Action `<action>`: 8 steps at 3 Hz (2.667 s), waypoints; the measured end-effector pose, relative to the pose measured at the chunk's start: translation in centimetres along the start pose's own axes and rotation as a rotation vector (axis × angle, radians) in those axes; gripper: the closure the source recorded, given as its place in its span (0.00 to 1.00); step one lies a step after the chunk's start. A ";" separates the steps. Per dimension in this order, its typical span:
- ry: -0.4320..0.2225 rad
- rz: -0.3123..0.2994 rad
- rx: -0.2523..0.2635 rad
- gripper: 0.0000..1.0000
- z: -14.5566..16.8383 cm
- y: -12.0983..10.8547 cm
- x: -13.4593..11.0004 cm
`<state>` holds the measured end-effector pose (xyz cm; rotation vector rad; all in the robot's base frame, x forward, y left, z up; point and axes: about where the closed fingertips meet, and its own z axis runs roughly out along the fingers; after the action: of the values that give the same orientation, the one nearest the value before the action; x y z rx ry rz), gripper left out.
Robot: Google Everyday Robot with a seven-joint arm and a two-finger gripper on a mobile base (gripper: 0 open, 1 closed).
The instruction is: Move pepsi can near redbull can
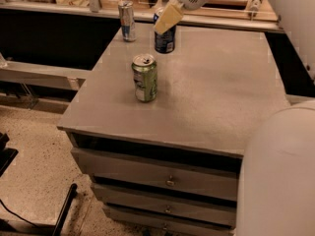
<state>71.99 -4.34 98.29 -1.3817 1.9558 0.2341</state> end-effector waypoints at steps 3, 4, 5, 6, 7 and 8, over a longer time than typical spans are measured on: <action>0.056 0.168 0.185 1.00 10.0 -4.8 -2.1; 0.054 0.217 0.177 0.84 11.6 -5.4 -2.8; -0.002 0.252 0.146 0.60 12.4 -5.7 -3.8; -0.001 0.251 0.142 0.38 12.7 -5.6 -3.8; 0.002 0.250 0.137 0.13 13.1 -5.4 -3.8; 0.005 0.250 0.133 0.00 13.5 -5.3 -3.7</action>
Offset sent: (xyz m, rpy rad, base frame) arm 0.1003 0.0555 -0.0585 -0.0089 -0.0360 -0.2994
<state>83.28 3.35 92.22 -1.0536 2.1075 0.2123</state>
